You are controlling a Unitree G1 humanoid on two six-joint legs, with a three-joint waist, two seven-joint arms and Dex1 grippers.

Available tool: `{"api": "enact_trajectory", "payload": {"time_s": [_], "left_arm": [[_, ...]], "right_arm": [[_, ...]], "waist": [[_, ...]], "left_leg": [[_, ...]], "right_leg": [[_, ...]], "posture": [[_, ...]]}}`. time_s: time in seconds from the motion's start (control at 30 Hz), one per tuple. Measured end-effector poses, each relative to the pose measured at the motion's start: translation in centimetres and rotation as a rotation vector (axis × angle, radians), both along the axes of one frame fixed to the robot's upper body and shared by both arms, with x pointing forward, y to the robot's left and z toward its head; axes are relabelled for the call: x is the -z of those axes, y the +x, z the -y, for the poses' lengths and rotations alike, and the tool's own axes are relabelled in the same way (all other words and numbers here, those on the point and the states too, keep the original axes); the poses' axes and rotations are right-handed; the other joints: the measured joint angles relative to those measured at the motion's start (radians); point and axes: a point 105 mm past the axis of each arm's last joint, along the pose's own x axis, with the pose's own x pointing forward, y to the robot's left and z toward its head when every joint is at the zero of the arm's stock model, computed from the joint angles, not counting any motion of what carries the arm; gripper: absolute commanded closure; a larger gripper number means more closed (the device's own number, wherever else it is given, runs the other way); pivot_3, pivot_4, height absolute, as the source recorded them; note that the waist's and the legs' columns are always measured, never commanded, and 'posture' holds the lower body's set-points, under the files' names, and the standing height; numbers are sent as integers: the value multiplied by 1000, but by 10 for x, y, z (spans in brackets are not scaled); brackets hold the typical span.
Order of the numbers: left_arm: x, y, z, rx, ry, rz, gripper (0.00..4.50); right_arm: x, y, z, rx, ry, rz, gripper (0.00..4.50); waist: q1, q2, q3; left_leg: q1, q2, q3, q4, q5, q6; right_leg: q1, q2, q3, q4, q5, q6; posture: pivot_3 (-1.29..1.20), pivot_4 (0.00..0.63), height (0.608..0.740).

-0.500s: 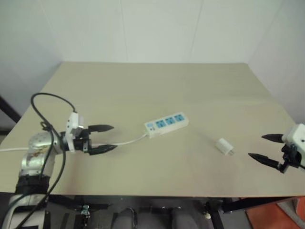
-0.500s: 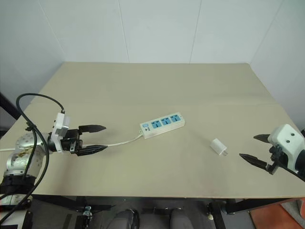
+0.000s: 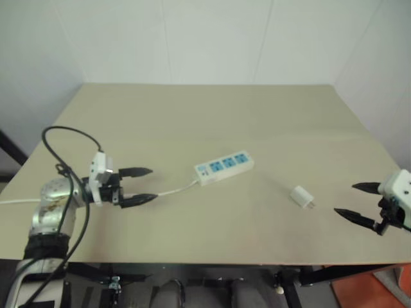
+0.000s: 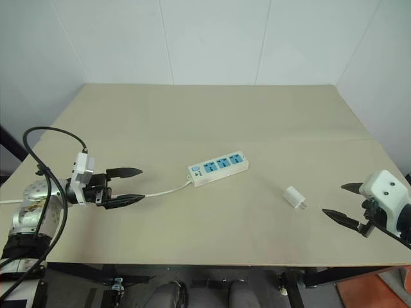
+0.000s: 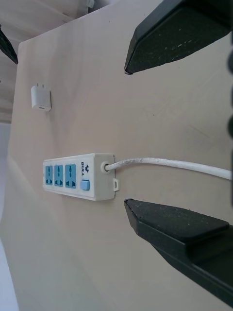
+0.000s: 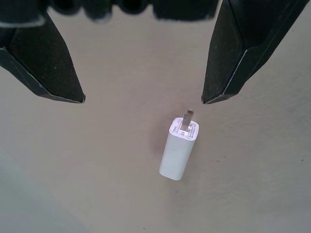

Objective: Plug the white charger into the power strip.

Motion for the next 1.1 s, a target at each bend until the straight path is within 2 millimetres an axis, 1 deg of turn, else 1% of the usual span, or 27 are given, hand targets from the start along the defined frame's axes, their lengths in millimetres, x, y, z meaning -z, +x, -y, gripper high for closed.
{"api": "enact_trajectory", "payload": {"time_s": [0.13, 0.27, 0.3, 0.37, 0.43, 0.5, 0.53, 0.6, 0.67, 0.73, 0.83, 0.93, 1.0, 1.1], "left_arm": [[4, 0, 2, 13, 18, -15, 43], [7, 10, 9, 6, 80, -21, 43], [7, 15, 12, -4, 102, -18, 43], [7, 27, 26, -9, 148, -2, 43], [9, 39, 42, -6, 238, 11, 43], [16, 47, 50, -1, 292, -15, 43], [21, 51, 54, 0, 294, -40, 43], [34, 59, 65, -2, 317, -91, 43], [48, 64, 68, -19, 356, -121, 43], [46, 72, 74, -31, 378, -103, 43], [48, 76, 75, -34, 400, -111, 634], [49, 76, 75, -20, 426, -110, 1543], [49, 75, 75, -3, 443, -113, 2243], [51, 74, 74, 5, 448, -123, 3089]], "right_arm": [[-5, 0, -8, -26, -17, 19, 0], [-10, -1, -19, -55, -7, 29, 0], [-13, -1, -25, -74, -3, 32, 0], [-18, -1, -40, -124, -8, 47, 0], [-24, 0, -61, -194, -6, 66, 0], [-25, 3, -78, -231, -3, 80, 0], [-23, 3, -85, -242, 10, 81, 0], [-18, 3, -106, -288, 44, 81, 0], [-11, 1, -117, -305, 68, 66, 0], [-5, 1, -123, -291, 83, 56, 0], [-2, -1, -130, -288, 89, 58, 0], [-1, -1, -130, -263, 91, 55, 0], [0, -2, -130, -251, 93, 46, 0], [2, -3, -130, -244, 92, 37, 0]], "waist": [[0, 0, 0], [3, 0, 0], [5, 0, 0], [11, 0, 0], [16, -1, 0], [15, -2, 0], [15, -2, 0], [18, -3, 0], [20, -5, 1], [24, -7, 1], [27, -7, 1], [26, -8, -1], [26, -8, -3], [23, -8, -7]], "left_leg": [[0, 0, 0, 0, 0, 0], [0, 0, 0, 0, 0, 0], [0, 0, 0, 0, 0, 0], [0, 0, 0, 0, 0, 0], [0, -1, 0, 1, 0, 0], [-1, -1, 0, 0, 0, 0], [-1, 0, 0, 0, 0, 0], [-3, -1, -1, 0, 0, 0], [-3, -1, -1, 0, 0, 0], [-3, -2, -1, 1, 0, 0], [-1, -2, -1, 1, 0, 0], [-1, -2, -1, 1, 0, 0], [-1, -2, -1, 1, 0, 0], [0, -1, -1, 1, 0, 0]], "right_leg": [[0, 0, 0, 0, 0, 0], [0, 0, 0, 0, 0, 0], [0, 0, 0, 0, 0, 0], [0, 0, 0, 0, 0, 0], [0, 0, 0, 0, 0, 1], [0, 0, 0, -1, 0, 1], [0, 1, 0, -1, 0, 1], [-1, 0, -1, -1, 0, 1], [-2, 0, 0, -1, 0, 1], [-1, 0, -1, -1, 0, 1], [0, 0, -1, 0, 0, 2], [0, 0, -1, -1, 0, 2], [1, 0, -1, 0, 0, 1], [2, 0, 0, 0, 0, 2]], "posture": [[0, 150, 740], [0, 150, 740], [0, 150, 740], [0, 150, 740], [0, 150, 740], [0, 150, 740], [0, 150, 740], [0, 150, 740], [0, 150, 740], [0, 150, 740], [0, 150, 740], [0, 150, 740], [0, 150, 740], [0, 150, 740]]}}
